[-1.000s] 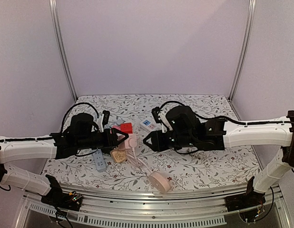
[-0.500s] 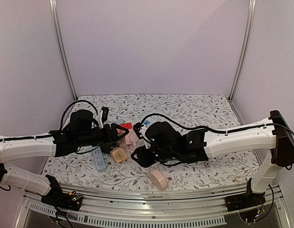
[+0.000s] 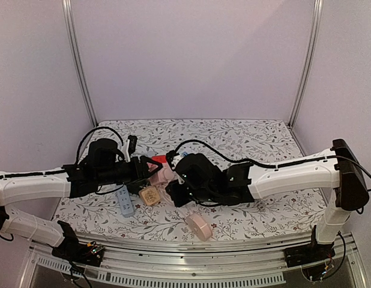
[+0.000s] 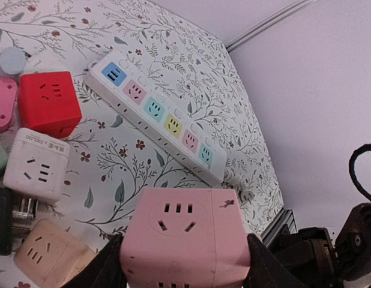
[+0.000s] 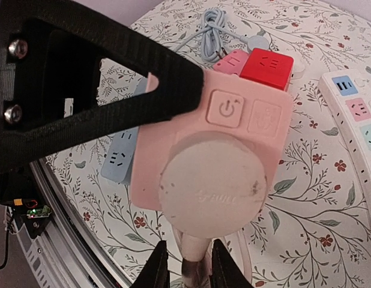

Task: Pull the plug off the socket
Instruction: Remove the plug from the socket.

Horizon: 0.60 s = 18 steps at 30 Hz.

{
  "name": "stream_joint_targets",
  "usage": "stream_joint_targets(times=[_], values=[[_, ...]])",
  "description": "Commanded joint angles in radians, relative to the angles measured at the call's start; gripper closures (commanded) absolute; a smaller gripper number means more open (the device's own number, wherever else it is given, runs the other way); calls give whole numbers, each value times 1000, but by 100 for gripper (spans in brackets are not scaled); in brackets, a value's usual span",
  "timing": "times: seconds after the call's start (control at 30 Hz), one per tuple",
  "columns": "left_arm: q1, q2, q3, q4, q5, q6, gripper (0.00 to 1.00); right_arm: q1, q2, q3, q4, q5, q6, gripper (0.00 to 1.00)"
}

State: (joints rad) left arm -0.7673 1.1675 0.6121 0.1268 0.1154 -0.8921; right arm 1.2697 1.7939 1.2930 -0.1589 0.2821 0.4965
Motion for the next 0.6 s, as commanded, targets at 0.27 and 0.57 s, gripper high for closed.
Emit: stream_joint_targets(times=[0.27, 0.57], values=[[-1, -4, 26, 10, -7, 81, 82, 17, 22, 27, -4, 48, 3, 100], [-17, -25, 16, -88, -46, 264, 84, 16, -55, 28, -38, 61, -7, 100]])
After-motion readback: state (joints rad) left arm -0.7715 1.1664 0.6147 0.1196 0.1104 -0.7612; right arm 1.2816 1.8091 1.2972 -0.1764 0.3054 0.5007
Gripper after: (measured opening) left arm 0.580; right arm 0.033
